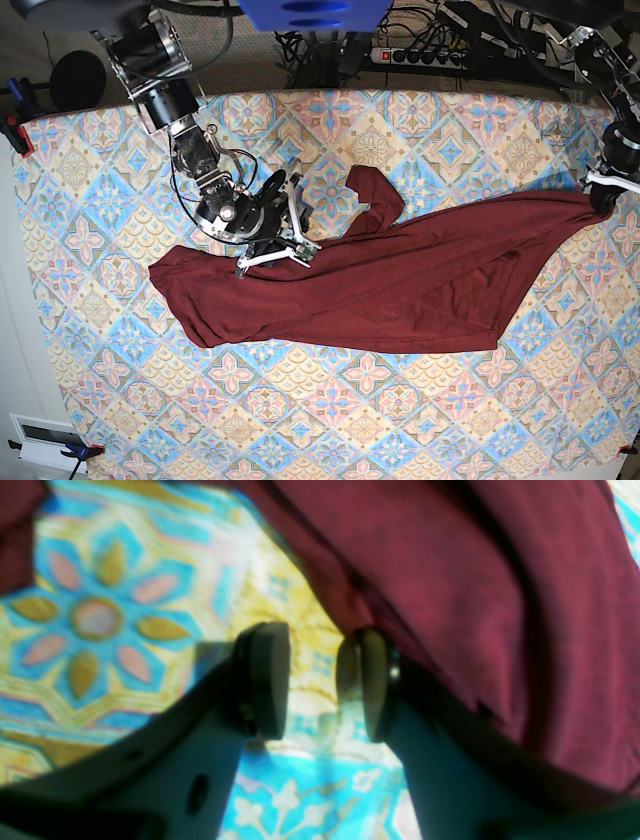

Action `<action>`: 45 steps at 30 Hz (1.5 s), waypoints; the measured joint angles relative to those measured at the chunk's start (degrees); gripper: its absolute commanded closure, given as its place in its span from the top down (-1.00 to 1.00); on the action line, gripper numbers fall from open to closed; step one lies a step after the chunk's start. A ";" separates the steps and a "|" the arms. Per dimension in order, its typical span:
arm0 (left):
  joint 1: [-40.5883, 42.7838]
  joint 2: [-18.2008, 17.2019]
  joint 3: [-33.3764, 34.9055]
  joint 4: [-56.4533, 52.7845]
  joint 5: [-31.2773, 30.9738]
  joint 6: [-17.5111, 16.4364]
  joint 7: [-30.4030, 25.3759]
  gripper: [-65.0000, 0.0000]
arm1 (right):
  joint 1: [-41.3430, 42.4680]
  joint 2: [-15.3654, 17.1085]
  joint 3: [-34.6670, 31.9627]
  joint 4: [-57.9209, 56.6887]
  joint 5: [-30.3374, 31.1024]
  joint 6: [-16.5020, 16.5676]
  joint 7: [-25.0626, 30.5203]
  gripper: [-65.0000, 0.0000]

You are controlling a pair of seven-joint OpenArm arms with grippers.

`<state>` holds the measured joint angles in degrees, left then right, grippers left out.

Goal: Layout the t-shirt on the table in an organized manner, then fold the t-shirt properly

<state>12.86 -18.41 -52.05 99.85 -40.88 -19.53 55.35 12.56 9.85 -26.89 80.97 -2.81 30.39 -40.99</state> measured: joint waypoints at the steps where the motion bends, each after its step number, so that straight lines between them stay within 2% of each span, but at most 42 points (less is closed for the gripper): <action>1: 0.00 0.00 0.00 -0.02 0.00 -0.02 0.00 -1.00 | 0.00 -0.04 0.00 0.00 0.00 0.00 0.02 -0.30; 5: -0.15 1.36 0.00 -0.02 -0.02 -0.02 0.02 -1.00 | -0.02 -0.85 0.04 -0.20 0.00 0.04 0.02 -0.30; 14: -0.15 1.31 0.00 -0.02 0.00 0.00 0.00 -1.00 | 0.90 -1.11 0.15 -3.50 1.53 0.02 2.43 -0.30; 18: -0.15 1.27 0.02 -0.02 -0.02 -0.02 -0.02 -1.00 | 4.15 -3.34 0.04 -4.90 -0.61 -0.02 0.76 -0.30; 21: -0.02 1.27 0.00 -0.02 0.02 0.02 -0.02 -1.00 | 6.12 -3.93 0.00 -6.73 0.17 0.20 2.05 -0.30; 32: 0.00 1.29 0.00 -0.02 0.00 -0.02 0.00 -1.00 | 5.88 -3.96 0.04 -9.40 0.02 -0.02 2.29 -0.33; 34: 0.00 1.27 0.00 -0.02 0.00 0.00 0.00 -1.00 | 6.10 -3.93 0.04 -10.69 0.76 -0.17 3.50 -0.44; 39: 0.00 1.27 0.00 -0.02 0.00 -0.02 -0.02 -1.00 | 6.21 -3.98 0.04 -12.02 1.20 0.00 5.49 -0.88; 43: 0.00 1.27 0.00 -0.02 0.00 -0.02 0.00 -1.00 | 6.03 -4.00 0.04 -11.72 1.05 -0.09 5.86 -0.97; 45: 0.02 1.27 0.00 -0.02 0.00 -0.02 -0.02 -1.00 | 5.57 -3.96 0.00 -9.92 -0.13 -0.20 4.33 -1.00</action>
<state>12.88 -17.15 -52.05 99.83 -40.88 -19.55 55.33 18.13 5.89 -26.89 71.05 -2.94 30.20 -36.67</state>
